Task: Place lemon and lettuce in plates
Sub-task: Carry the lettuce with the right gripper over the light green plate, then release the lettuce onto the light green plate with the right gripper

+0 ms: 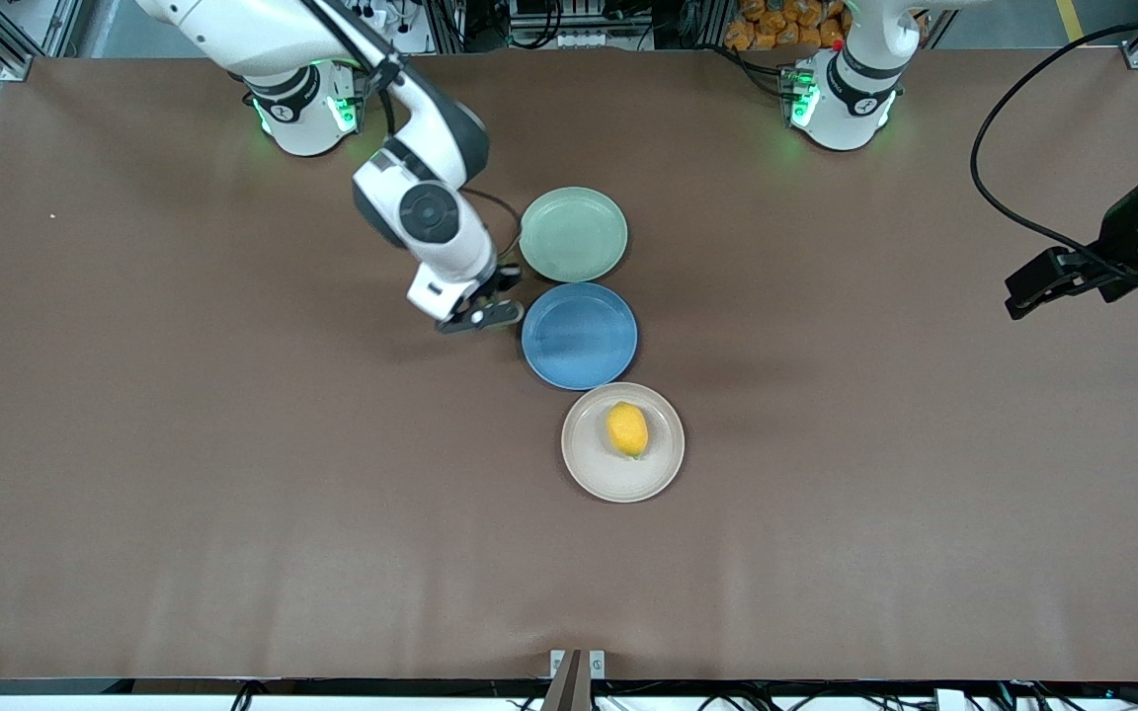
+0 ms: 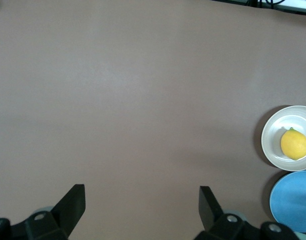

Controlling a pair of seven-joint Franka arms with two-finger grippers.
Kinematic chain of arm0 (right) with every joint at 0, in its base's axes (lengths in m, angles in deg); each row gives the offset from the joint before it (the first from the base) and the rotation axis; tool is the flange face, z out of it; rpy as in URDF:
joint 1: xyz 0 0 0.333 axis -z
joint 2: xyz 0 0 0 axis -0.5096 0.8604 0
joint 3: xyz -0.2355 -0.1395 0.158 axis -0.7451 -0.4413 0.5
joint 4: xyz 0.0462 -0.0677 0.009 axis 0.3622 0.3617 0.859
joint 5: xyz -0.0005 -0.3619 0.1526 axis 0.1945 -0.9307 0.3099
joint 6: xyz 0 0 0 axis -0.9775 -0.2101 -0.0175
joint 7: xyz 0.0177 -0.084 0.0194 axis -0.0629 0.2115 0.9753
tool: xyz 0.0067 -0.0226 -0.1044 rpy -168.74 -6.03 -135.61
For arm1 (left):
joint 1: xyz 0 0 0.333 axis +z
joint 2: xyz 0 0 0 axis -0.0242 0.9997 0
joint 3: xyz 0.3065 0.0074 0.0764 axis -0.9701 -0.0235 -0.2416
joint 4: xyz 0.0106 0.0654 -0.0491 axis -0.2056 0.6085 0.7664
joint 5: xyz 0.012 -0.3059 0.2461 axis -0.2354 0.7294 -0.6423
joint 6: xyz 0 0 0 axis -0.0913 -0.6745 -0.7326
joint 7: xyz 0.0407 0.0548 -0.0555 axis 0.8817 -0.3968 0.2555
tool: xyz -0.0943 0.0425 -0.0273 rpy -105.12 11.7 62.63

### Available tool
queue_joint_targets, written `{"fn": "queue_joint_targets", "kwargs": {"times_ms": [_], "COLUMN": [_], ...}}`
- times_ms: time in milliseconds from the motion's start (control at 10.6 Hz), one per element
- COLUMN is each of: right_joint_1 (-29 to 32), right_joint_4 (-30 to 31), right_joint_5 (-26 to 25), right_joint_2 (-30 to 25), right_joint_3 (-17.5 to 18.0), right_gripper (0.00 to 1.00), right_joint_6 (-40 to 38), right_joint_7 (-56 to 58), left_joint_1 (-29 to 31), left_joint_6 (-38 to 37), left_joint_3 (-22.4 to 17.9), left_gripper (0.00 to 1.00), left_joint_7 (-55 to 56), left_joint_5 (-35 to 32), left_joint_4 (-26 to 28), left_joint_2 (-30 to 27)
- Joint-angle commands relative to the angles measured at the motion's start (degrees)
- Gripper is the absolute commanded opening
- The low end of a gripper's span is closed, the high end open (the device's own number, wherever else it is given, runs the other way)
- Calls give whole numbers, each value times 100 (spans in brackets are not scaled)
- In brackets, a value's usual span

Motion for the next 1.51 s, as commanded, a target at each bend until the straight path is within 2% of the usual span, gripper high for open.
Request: {"fn": "queue_joint_targets", "kwargs": {"times_ms": [0, 379, 568, 663, 852, 947, 1041, 1420], "right_joint_1": [-232, -409, -418, -418, -461, -470, -479, -401], "right_joint_4": [-51, -78, -86, -104, -104, -113, -148, -332], "right_joint_5": [-16, -16, -16, -25, -25, -25, -25, -7], "right_joint_2": [274, 503, 556, 618, 636, 644, 645, 618], "right_joint_3": [226, 701, 868, 956, 983, 983, 983, 1097], "right_gripper": [0, 0, 0, 0, 0, 17, 99, 100], "right_joint_6": [7, 8, 34, 34, 34, 25, 8, -54], "right_joint_7": [-333, -544, -702, -703, -703, -685, -685, -967], "left_joint_1": [75, 75, 75, 83, 83, 75, 66, 57], "left_joint_6": [52, -106, -106, -106, -106, -106, -106, -150], "left_joint_3": [70, 140, 149, 114, 96, 96, 96, 87], "left_gripper": [100, 100, 100, 100, 100, 100, 100, 100], "left_joint_7": [-300, -1494, -1523, -1523, -1488, -1444, -1444, -1453], "left_joint_5": [41, 58, 119, 389, 471, 471, 463, 392], "left_joint_4": [134, 151, 160, 151, 160, 160, 151, 151], "left_joint_2": [-159, -248, -274, -274, -283, -283, -283, -283]}}
